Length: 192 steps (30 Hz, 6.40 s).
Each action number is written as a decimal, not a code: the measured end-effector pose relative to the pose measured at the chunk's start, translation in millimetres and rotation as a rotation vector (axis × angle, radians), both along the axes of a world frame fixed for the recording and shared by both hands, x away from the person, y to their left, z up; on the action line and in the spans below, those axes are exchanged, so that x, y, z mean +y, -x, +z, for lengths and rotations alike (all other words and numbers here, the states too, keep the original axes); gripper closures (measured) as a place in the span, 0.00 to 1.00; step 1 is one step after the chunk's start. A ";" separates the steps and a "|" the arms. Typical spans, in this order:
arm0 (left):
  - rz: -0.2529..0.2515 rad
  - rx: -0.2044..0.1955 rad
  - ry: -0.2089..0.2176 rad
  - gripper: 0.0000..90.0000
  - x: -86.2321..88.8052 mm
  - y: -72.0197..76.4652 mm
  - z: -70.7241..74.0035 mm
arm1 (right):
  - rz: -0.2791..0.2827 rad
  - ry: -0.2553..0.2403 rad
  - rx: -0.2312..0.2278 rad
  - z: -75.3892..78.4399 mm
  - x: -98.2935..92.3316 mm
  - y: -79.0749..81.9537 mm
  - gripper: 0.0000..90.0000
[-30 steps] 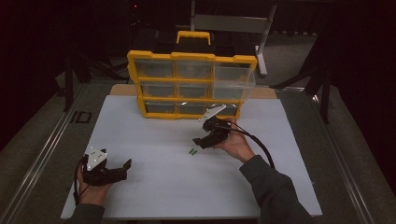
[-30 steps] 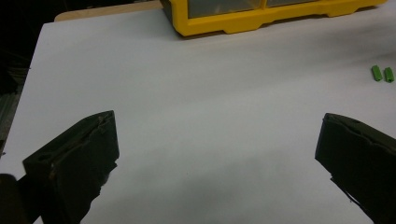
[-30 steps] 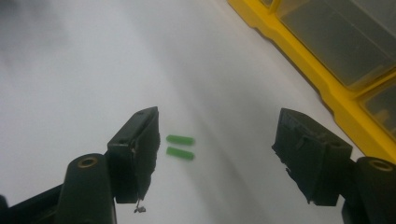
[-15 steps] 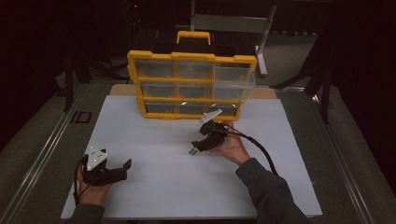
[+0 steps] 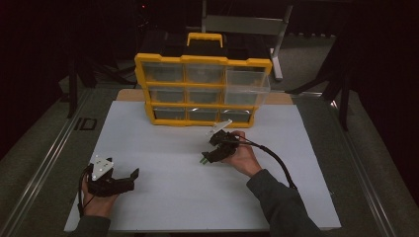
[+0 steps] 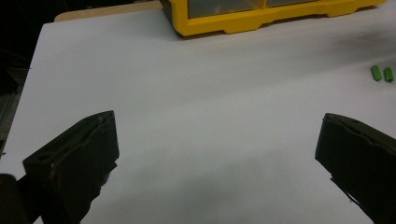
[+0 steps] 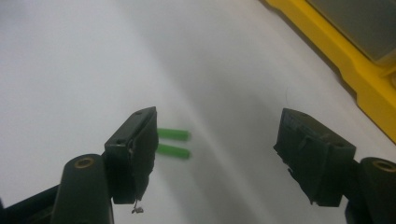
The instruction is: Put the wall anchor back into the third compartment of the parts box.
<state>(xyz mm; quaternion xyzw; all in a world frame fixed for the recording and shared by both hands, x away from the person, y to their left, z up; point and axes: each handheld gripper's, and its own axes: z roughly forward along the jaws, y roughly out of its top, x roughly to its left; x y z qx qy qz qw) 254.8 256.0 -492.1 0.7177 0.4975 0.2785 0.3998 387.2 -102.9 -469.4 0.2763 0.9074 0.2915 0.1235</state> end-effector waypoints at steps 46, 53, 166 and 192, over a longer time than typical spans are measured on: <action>-0.001 0.000 -0.001 0.00 -0.3 -0.1 -0.2 | -0.009 0.082 0.025 -34.3 17.0 -5.0 0.31; -0.001 0.000 0.000 0.00 0.1 0.0 -0.1 | -0.010 0.084 0.035 -37.2 21.4 -3.1 0.31; -0.002 0.003 -0.005 0.00 -1.0 -0.7 -0.6 | 0.037 0.048 0.110 96.0 -35.5 8.9 0.93; -0.001 0.003 -0.004 0.00 -0.9 -0.9 -0.7 | 0.043 -0.004 0.122 121.8 -45.4 4.9 0.93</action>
